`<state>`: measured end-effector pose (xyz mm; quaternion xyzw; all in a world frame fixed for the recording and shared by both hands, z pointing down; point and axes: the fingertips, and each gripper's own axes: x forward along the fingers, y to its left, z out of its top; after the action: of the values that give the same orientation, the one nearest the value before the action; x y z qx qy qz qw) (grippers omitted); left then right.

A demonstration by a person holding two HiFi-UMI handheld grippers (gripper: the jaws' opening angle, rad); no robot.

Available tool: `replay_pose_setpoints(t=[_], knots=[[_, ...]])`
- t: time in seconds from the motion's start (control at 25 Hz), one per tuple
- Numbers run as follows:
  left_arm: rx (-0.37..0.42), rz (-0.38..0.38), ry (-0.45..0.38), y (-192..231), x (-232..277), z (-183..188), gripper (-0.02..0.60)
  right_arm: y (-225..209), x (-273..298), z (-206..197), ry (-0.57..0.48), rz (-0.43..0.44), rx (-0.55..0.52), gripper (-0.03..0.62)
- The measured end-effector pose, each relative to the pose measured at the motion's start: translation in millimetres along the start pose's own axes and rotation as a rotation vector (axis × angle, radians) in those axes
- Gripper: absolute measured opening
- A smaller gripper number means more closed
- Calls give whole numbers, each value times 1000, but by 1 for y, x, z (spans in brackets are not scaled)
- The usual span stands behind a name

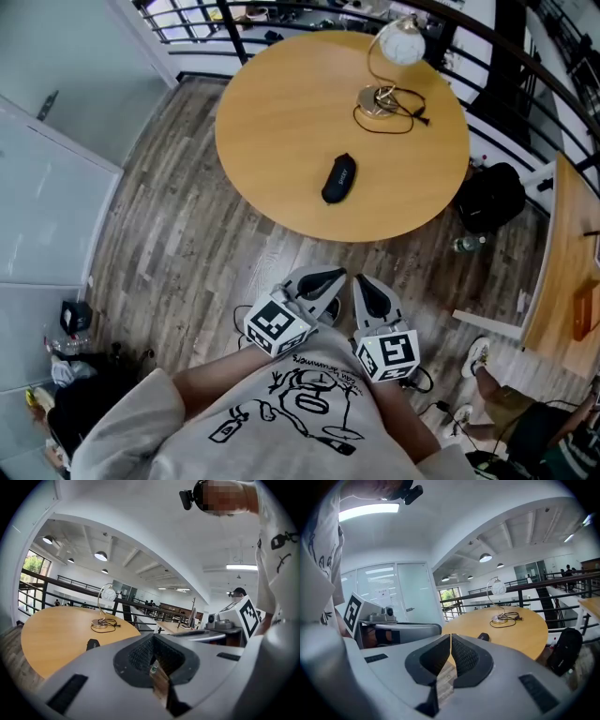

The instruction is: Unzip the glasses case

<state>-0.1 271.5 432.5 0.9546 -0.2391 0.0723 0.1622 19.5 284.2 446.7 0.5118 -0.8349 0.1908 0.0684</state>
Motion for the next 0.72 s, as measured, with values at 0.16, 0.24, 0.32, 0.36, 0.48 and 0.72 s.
replay_pose_setpoints(t=[0.16,0.24,0.32,0.36,0.48,0.72], knots=[[-4,11,6,0,6,-2,8,-8,-4,0,-4,-3,1,25],[-7,15,10,3,10,-2,8,-13,-2,1,-6,-10,6,25],[-10,15,13,7,15,-1,8,-18,3,2,0,-11,12,25],[-11,15,15,10,17,-1,8,-20,7,1,4,-10,13,25],[-18,17,17,25,26,-1,8,-30,21,3,13,-11,14,25],[-27,11,8,72,54,19,8,-56,64,22,31,-29,4,25]])
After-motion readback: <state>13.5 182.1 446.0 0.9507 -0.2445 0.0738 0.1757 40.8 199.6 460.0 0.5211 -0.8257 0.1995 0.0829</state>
